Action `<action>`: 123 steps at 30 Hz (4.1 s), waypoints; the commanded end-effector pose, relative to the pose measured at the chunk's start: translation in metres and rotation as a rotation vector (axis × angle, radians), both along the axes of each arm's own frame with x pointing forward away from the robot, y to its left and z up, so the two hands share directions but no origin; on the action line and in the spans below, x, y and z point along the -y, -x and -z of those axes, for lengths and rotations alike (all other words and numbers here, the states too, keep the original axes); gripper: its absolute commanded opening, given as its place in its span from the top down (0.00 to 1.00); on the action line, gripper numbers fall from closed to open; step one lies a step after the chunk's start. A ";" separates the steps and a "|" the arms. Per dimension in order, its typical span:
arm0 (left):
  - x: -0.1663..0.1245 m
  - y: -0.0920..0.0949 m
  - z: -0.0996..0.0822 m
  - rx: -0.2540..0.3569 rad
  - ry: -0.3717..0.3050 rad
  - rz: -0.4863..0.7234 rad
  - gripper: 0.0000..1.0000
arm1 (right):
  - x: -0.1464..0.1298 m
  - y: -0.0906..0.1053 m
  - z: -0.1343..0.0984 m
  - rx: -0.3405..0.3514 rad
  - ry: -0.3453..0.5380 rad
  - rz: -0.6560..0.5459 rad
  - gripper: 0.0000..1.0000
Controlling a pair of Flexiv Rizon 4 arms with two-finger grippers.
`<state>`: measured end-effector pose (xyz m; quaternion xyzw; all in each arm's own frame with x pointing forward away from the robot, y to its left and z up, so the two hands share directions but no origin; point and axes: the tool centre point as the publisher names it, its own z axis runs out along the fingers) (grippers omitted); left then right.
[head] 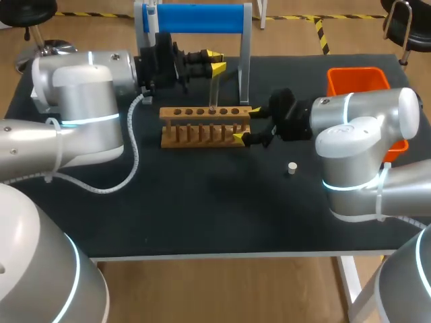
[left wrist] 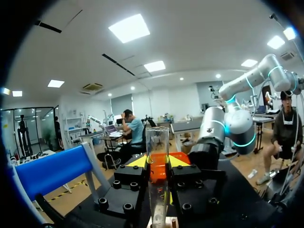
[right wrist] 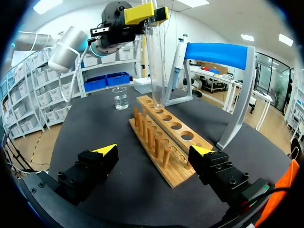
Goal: Invert the test tube, pick up the pipette, mount the tip to pipette, aspirate from beaker and dispense into the tube, eject the tip, return the pipette, and cap with the stopper.
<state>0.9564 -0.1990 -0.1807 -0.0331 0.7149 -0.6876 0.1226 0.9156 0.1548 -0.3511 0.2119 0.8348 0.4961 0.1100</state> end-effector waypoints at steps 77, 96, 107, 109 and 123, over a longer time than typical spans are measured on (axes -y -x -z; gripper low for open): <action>-0.002 -0.022 0.049 -0.003 0.045 -0.017 1.00 | 0.000 0.000 -0.001 -0.001 0.002 0.000 0.00; -0.003 -0.024 0.063 -0.017 0.064 -0.029 1.00 | 0.000 0.000 -0.001 -0.001 0.002 0.000 0.00; -0.006 -0.025 0.072 -0.022 0.066 -0.038 1.00 | 0.000 0.000 -0.001 -0.001 0.002 0.000 0.00; -0.007 -0.025 0.073 -0.023 0.066 -0.040 1.00 | 0.000 0.000 -0.001 -0.001 0.002 0.000 0.00; -0.007 -0.027 0.079 -0.043 -0.017 -0.034 1.00 | 0.000 0.000 -0.001 -0.001 0.002 0.000 0.00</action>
